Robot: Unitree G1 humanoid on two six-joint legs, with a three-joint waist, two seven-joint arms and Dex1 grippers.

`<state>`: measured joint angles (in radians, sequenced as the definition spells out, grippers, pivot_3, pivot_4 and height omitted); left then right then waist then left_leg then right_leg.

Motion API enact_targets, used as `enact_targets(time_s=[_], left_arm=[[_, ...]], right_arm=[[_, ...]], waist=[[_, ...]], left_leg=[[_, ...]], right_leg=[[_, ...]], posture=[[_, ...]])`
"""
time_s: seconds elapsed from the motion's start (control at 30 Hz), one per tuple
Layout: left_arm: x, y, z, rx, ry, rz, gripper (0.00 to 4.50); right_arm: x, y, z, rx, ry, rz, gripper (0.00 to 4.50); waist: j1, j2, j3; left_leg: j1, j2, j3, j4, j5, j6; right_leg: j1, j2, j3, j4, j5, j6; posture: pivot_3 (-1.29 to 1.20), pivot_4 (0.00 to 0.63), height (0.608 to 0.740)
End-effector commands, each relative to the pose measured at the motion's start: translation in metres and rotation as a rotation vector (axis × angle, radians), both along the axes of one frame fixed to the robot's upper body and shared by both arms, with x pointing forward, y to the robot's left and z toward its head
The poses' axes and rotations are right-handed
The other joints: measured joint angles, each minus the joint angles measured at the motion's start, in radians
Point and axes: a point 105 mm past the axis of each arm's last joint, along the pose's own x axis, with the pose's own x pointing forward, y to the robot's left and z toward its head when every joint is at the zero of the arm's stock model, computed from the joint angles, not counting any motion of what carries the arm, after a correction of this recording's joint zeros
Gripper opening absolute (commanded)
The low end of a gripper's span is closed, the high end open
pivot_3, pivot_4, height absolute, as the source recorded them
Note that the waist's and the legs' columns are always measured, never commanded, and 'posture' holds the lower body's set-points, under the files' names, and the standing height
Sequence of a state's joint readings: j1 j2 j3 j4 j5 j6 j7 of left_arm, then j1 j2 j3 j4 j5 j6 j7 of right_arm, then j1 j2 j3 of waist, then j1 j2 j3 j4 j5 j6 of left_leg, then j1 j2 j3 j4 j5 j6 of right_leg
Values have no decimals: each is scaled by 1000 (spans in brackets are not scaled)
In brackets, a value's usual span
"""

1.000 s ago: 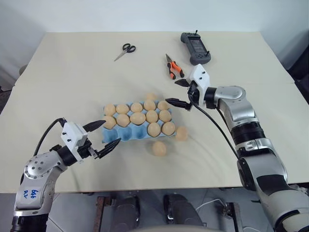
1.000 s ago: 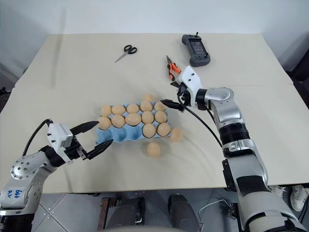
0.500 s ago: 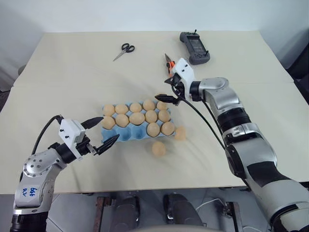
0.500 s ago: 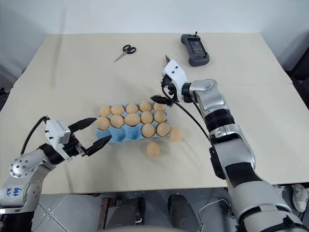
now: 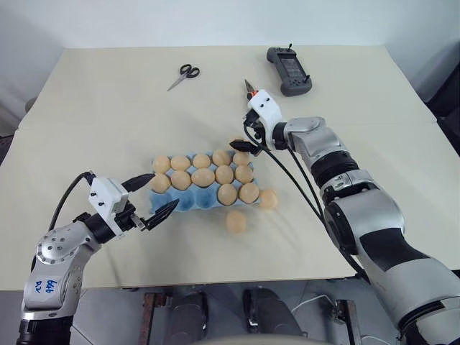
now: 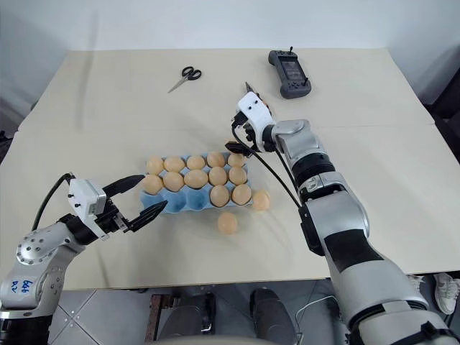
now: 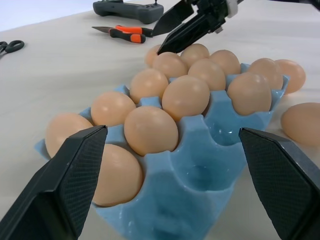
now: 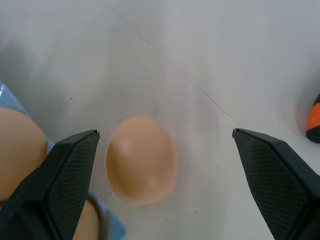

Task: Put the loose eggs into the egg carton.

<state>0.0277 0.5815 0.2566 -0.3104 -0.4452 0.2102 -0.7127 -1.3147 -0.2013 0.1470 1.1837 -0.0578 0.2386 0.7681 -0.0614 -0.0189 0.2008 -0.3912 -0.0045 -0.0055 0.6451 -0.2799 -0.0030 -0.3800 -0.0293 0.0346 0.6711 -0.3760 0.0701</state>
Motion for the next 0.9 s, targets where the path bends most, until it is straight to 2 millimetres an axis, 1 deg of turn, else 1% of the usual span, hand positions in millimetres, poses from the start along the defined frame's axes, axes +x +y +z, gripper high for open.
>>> enact_targets(time_s=[0.03, 0.17, 0.2, 0.27, 0.4, 0.47, 0.5, 0.57, 0.6, 0.63, 0.8, 0.9], left_arm=[[-3, -5, 11, -2, -47, -21, 4500], [-3, -6, 12, -4, -50, -21, 4500], [-3, -6, 12, -4, -50, -21, 4500], [-3, -6, 12, -4, -51, -19, 4500], [-3, -6, 12, -5, -53, -15, 4500], [-4, -5, 12, -4, -54, -12, 4500], [-4, -4, 12, -5, -54, -11, 4500], [-4, -4, 12, -5, -56, -8, 4500], [-4, -4, 12, -5, -57, -7, 4500], [-4, -4, 12, -5, -57, -6, 4500], [-5, -2, 10, 0, -50, -9, 4500], [-6, 1, 10, 13, -46, -17, 4500]], right_arm=[[-2, 7, -8, -16, 33, 6, 4475], [-3, 10, -13, -9, 63, -3, 4475], [-3, 10, -13, -5, 66, -5, 4305], [-3, 9, -15, 1, 74, -20, 3873], [-3, 10, -18, -7, 76, -22, 2633], [-3, 10, -19, -13, 82, -21, 1897], [-4, 10, -18, -18, 79, -11, 1652], [-5, 13, -15, -13, 79, 17, 1507], [-6, 16, -10, 9, 67, 37, 1507], [-6, 18, -3, 28, 49, 56, 1507], [-9, 26, 43, 141, -89, 174, 1507], [-16, 31, 61, 151, -124, 272, 1507]], waist=[[0, 0, 0], [-1, 0, 0], [-1, 0, 0], [-1, 0, 0], [1, 0, 0], [0, 0, 0], [0, 0, 0], [0, 0, 0], [0, 0, 0], [0, 0, 0], [-1, 0, 0], [0, 0, 0]], left_leg=[[0, 0, 0, 0, 0, 0], [0, 0, 0, 0, 0, 0], [0, 0, 0, 0, 0, 0], [0, 0, 0, -1, 0, 0], [0, 0, 0, 0, 0, 0], [-1, 0, 0, 0, 0, 0], [0, 0, 0, 0, 0, 0], [0, 0, 0, 0, 0, 0], [0, 0, 0, 0, 0, 0], [0, 0, 0, 0, 0, 0], [-1, 0, 0, 0, 0, -1], [-6, 0, 1, 0, 0, -1]], right_leg=[[0, 0, 0, 0, 0, 0], [0, 0, 0, 0, 0, 0], [0, 0, 0, 0, 0, 0], [0, 0, 0, 0, 0, 0], [0, 0, 0, 0, 0, 0], [-1, 0, 0, 0, 0, 0], [-1, 0, 0, 0, 0, 0], [-1, 0, 0, 0, 0, 0], [-1, 0, 0, 0, 0, 0], [-1, 0, 0, 0, 0, 0], [-2, 0, 0, 1, 0, 0], [-7, 0, 0, 3, 0, 0]], posture=[[0, 150, 740], [0, 150, 740], [0, 150, 740], [0, 150, 740], [0, 150, 740], [0, 150, 740], [0, 150, 740], [0, 150, 740], [0, 150, 740], [0, 150, 740], [0, 150, 740], [0, 150, 740]])
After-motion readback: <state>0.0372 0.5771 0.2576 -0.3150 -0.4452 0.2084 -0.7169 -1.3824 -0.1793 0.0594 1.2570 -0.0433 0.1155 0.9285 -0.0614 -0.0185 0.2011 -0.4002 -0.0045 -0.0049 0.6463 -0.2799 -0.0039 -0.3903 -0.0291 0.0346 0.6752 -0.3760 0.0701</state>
